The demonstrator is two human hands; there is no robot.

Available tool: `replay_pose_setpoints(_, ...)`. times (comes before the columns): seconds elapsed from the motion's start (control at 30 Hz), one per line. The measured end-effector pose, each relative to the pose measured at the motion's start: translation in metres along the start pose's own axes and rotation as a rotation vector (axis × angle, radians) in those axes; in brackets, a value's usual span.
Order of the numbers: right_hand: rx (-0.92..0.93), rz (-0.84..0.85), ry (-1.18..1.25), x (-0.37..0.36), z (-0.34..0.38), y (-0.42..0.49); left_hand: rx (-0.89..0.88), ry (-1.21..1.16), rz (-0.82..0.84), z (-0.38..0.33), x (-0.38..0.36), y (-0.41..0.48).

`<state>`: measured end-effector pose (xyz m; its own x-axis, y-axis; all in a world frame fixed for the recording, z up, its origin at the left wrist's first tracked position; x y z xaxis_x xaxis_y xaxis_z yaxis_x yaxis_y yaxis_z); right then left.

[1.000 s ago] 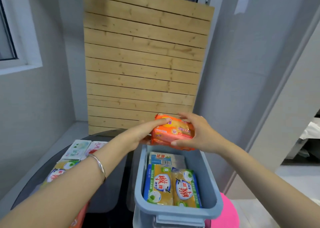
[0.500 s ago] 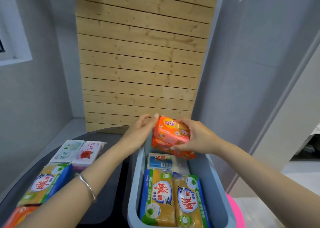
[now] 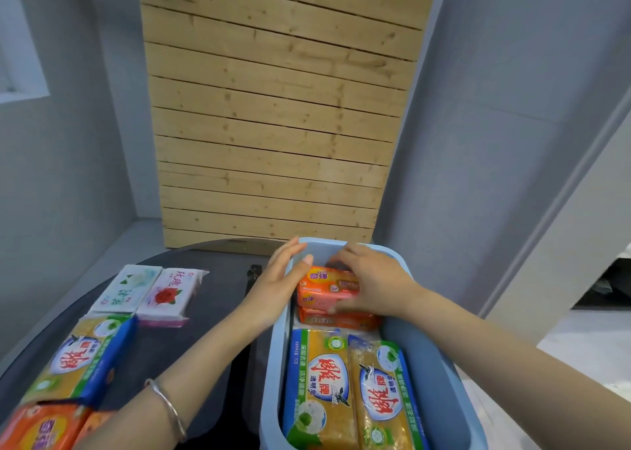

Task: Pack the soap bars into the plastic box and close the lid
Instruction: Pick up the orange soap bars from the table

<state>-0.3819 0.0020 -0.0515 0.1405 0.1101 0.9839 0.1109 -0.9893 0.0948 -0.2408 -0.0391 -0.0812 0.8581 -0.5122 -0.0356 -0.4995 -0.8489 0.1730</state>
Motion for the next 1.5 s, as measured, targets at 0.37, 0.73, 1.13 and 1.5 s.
replay_pose_setpoints(0.37, -0.111, 0.084, 0.404, -0.005, 0.010, -0.012, -0.021, 0.003, 0.016, -0.005, -0.003, -0.003)
replay_pose_setpoints(0.73, 0.001, -0.027, -0.129, -0.006, 0.024, -0.007, -0.030, 0.014, 0.010, -0.007, -0.002, -0.002)
replay_pose_setpoints(1.13, -0.117, -0.084, 0.372, 0.023, 0.019, -0.017, -0.035, 0.037, -0.066, -0.013, 0.030, -0.029)
replay_pose_setpoints(1.5, 0.047, 0.154, 0.939, 0.047, 0.199, 0.022, 0.107, 0.300, -0.563, 0.023, 0.231, -0.122)
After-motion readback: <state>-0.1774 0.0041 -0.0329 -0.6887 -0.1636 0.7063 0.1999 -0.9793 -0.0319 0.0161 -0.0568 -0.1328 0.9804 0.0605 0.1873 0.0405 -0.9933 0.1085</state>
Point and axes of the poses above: each hand's wrist, its own y-axis towards the middle knuckle, its own x-axis out of the back of the hand, z = x × y, the point moved 7 cm from there along y, towards the middle knuckle, and after that the axes turned 11 degrees about -y, right-handed, at the moved point
